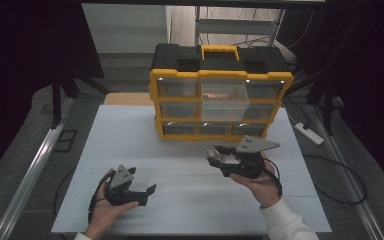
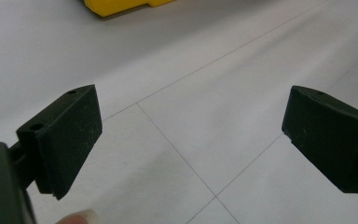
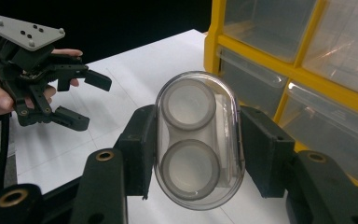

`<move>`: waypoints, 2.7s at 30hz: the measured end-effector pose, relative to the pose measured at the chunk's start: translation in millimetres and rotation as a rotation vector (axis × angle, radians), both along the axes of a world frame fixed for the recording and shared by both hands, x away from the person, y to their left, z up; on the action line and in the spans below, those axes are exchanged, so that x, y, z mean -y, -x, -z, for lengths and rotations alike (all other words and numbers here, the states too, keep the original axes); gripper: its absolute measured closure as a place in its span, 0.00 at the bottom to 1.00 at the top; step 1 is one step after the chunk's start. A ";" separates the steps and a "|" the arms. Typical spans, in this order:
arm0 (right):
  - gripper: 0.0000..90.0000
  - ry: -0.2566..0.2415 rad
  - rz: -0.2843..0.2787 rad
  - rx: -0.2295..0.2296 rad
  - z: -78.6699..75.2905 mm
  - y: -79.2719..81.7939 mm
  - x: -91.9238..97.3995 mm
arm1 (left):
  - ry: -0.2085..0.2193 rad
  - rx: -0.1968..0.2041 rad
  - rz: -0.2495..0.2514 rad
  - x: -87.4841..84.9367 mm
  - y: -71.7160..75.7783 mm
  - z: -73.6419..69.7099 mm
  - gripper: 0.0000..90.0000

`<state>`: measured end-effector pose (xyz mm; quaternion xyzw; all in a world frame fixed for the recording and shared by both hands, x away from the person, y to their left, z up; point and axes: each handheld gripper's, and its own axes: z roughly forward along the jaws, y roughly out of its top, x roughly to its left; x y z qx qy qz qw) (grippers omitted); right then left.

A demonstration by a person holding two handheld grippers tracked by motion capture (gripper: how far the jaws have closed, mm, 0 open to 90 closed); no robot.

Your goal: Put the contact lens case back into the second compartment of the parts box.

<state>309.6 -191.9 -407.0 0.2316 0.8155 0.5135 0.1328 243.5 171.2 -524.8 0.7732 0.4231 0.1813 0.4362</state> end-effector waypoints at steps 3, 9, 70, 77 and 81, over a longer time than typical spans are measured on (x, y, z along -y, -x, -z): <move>0.54 -0.004 0.005 0.004 -1.3 0.3 0.7 | -0.001 0.000 0.000 0.2 0.1 0.0 0.06; 0.54 -0.015 0.011 0.012 -4.9 -0.2 3.6 | 0.000 0.001 0.000 0.2 0.0 -0.1 0.06; 0.54 -0.129 0.043 0.113 -70.3 -3.6 8.4 | 0.005 -0.002 -0.003 -1.0 -0.3 -0.2 0.06; 0.54 -0.131 0.043 0.123 -76.7 -5.7 6.2 | 0.007 -0.005 -0.001 -0.9 -0.6 0.1 0.06; 0.54 -0.140 0.048 0.130 -81.8 -7.3 4.9 | 0.008 -0.003 0.000 -0.5 -0.2 -0.2 0.06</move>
